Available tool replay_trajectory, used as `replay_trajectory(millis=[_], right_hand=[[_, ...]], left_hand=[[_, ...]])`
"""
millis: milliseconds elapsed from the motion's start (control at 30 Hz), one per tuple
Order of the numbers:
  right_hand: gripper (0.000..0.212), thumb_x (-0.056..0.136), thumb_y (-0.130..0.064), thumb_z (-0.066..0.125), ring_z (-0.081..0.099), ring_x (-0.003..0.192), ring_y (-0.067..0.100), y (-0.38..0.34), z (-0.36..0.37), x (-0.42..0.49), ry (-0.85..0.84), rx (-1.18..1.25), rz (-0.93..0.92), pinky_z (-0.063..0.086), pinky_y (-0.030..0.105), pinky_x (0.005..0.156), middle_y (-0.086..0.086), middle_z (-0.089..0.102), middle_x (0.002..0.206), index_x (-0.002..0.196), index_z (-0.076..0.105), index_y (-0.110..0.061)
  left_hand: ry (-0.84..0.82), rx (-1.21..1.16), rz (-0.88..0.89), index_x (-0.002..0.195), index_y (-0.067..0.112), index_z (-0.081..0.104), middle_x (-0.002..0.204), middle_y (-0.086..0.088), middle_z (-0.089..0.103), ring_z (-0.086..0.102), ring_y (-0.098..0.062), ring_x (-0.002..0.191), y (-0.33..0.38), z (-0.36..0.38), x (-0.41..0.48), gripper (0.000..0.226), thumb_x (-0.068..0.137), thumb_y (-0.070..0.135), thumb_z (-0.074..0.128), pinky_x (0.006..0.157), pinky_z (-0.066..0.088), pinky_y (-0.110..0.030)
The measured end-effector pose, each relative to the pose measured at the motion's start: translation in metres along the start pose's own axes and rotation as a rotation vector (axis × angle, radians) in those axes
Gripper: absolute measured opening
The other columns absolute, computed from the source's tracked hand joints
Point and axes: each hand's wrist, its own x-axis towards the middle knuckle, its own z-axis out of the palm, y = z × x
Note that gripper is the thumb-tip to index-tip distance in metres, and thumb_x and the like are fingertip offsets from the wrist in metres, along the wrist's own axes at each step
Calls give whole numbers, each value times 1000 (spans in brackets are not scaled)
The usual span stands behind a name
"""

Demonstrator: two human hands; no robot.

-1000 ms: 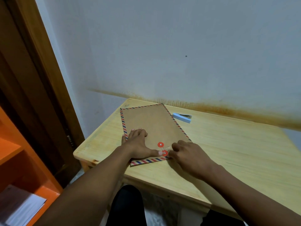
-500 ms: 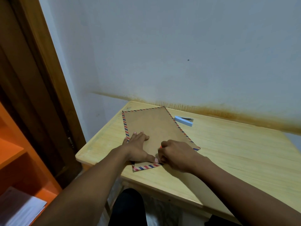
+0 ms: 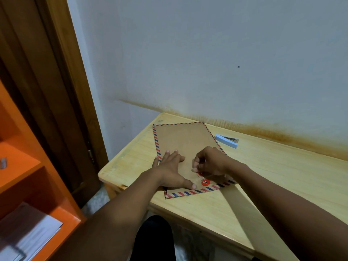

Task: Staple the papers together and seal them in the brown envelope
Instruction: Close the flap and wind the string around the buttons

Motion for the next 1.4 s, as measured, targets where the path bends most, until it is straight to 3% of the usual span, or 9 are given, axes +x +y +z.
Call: replay_trajectory(millis=[100, 200, 367, 500, 733, 1000, 1167, 1333, 1400], right_hand=[[2, 84, -22, 77, 67, 83, 10, 7, -2, 11, -10, 91, 82, 53, 30, 81, -3, 77, 87, 83, 76, -21], [14, 82, -26, 79, 65, 84, 15, 13, -3, 17, 33, 107, 167, 52, 34, 82, 0, 75, 85, 86, 76, -13], [11, 85, -24, 77, 63, 83, 14, 21, -8, 11, 94, 38, 194, 51, 33, 81, 1, 74, 88, 86, 75, -14], [6, 89, -19, 70, 62, 82, 18, 25, -7, -10, 188, -136, 138, 51, 32, 71, -6, 65, 79, 88, 76, -16], [15, 90, -24, 60, 57, 92, 20, 33, 11, -60, 290, -421, -33, 47, 33, 64, -2, 65, 95, 99, 72, -25], [25, 93, -32, 58, 51, 77, 21, 19, 40, -98, 386, -690, -276, 41, 35, 60, 5, 64, 84, 104, 73, -15], [21, 75, -24, 83, 52, 69, 17, 6, 45, -102, 344, -718, -306, 28, 29, 55, 2, 65, 77, 95, 78, -18], [24, 96, -27, 60, 53, 94, 17, -4, 39, -90, 290, -580, -316, 35, 27, 68, 5, 65, 113, 117, 70, -20], [28, 100, -31, 52, 50, 98, 18, -9, 33, -82, 271, -563, -318, 38, 28, 73, 6, 61, 115, 121, 66, -18]], left_hand=[[15, -35, -25, 159, 29, 23, 173, 8, -1, -15, -18, 159, 6, -2, 1, 114, 69, 80, 72, 126, -8, -55], [56, -21, -58, 155, 26, 27, 169, 7, 12, -9, -21, 160, 18, 0, 2, 117, 64, 90, 65, 125, -5, -59], [129, 50, -96, 152, 25, 25, 167, 3, 16, -6, -26, 160, 24, 8, 4, 119, 61, 92, 64, 125, -1, -61], [136, 56, -95, 151, 26, 25, 167, 3, 16, -5, -27, 160, 23, 10, 4, 117, 61, 91, 65, 125, -1, -61], [135, 25, -89, 148, 27, 29, 163, 3, 22, -1, -25, 159, 21, 9, 3, 115, 60, 91, 66, 125, -2, -60], [161, 23, -95, 147, 27, 30, 164, 3, 24, 2, -25, 159, 22, 11, 5, 112, 62, 90, 65, 125, 0, -60], [74, 22, -86, 153, 28, 27, 167, 4, 18, -3, -24, 160, 15, 2, 5, 109, 68, 79, 72, 126, -2, -58], [-13, 48, -48, 158, 26, 20, 171, 4, 10, -8, -25, 160, 9, -7, 1, 118, 67, 71, 80, 127, 0, -59], [-10, 63, -32, 159, 26, 17, 172, 4, 4, -11, -25, 159, 8, -5, 0, 120, 67, 72, 80, 127, -3, -59]])
